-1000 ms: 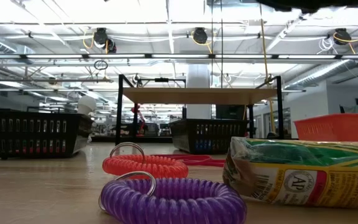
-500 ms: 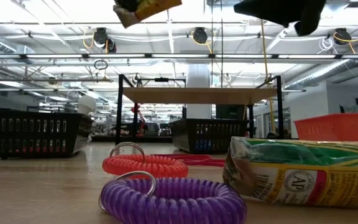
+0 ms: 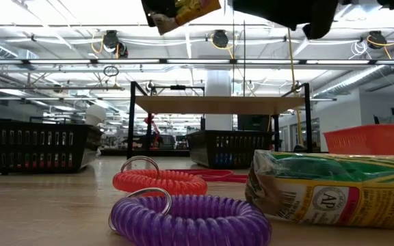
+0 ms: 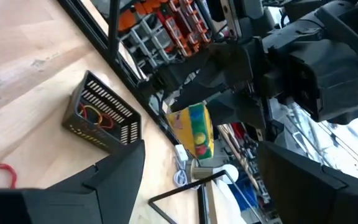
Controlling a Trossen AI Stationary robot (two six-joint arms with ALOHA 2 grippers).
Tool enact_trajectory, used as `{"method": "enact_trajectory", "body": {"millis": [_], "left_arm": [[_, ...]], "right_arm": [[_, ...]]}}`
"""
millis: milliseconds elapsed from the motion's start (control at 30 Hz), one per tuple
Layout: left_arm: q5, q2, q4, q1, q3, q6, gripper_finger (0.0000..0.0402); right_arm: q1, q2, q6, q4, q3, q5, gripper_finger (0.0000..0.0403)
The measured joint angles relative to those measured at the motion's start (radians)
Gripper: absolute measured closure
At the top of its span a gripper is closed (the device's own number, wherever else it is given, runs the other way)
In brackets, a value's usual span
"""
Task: Pick & Place Office Desk Supplies
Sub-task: Put the crayon into the orange bin
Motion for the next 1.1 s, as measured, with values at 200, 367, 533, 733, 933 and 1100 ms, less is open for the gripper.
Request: {"method": "enact_trajectory", "body": {"millis": [200, 367, 533, 733, 933, 1100], "left_arm": [[0.000, 0.000, 0.008, -0.001, 0.000, 0.010, 0.0325], [-0.001, 0.000, 0.031, 0.002, 0.000, 0.011, 0.0320], [-0.001, 0.000, 0.034, 0.002, 0.000, 0.025, 0.0323], [-0.001, 0.000, 0.054, 0.007, 0.000, 0.044, 0.0318], [-0.003, 0.000, 0.053, 0.009, 0.000, 0.045, 0.0316], [-0.002, 0.000, 0.057, 0.010, 0.000, 0.047, 0.0315]], "right_arm": [[-0.029, 0.052, 0.011, 0.001, 0.061, -0.057, 0.0105], [-0.075, 0.085, 0.038, -0.035, 0.099, -0.158, 0.0105], [-0.105, 0.089, 0.042, -0.026, 0.104, -0.188, 0.0106], [-0.130, 0.089, 0.034, -0.028, 0.105, -0.231, 0.0120], [-0.140, 0.089, 0.079, -0.034, 0.105, -0.238, 0.0160], [-0.139, 0.089, 0.084, -0.038, 0.105, -0.258, 0.0206]]}}
